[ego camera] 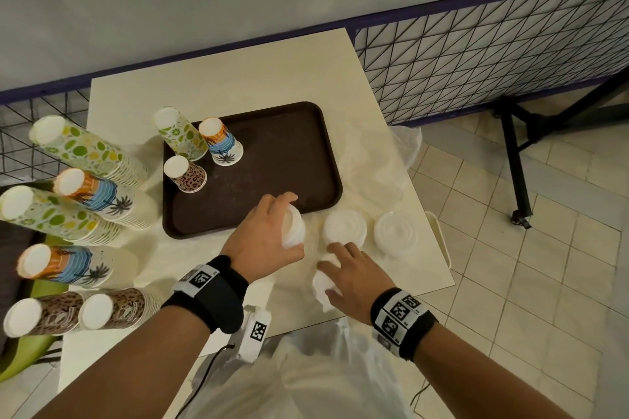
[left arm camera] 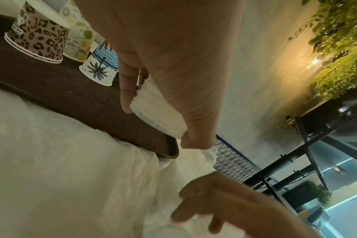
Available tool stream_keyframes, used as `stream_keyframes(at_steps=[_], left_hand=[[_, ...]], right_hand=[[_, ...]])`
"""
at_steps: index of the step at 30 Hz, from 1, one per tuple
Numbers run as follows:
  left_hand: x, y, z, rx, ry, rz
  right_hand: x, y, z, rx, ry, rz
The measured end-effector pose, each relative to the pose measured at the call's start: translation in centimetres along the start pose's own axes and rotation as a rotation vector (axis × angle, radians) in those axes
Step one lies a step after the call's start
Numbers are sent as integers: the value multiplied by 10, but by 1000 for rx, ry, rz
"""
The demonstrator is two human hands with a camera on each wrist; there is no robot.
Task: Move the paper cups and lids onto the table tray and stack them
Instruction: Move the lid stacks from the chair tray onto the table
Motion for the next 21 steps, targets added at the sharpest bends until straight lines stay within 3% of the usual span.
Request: stream_keyframes(at_steps=[4,6,9,11,14,18,21], left_hand=[[-13,-6,11,-19,65,-24],[-28,-10,18,-24,77,-61],[-55,-19,26,-35,54,-138],[-69,-27,28,-37,25,-176],[-88,-44,28,-59,-55,-197],[-112,-64,16,14,-102,-223],[-118,-74,8,143,99,-225]], right_hand=[[-29,2,70,-476,-257,-185],[-45,-3,96,-591,-401,-288],[-62,-26,107,-479,-607,-391],[-72,-40,98,-391,-895,-467],[-86,-48,90,-453,-1395,-550],[-110,-48,94,-454,-1387,-534],[-141,-37,93,-492,-1311,-601]])
Point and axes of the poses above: each hand's wrist, its own y-axis away from the middle knuckle, its own z-axis out of the back of the hand, x = y × z, the point moved 9 cm from there along -y, towards the middle knuckle, and after that the axes turned 13 degrees about z, right-handed, at the moved point
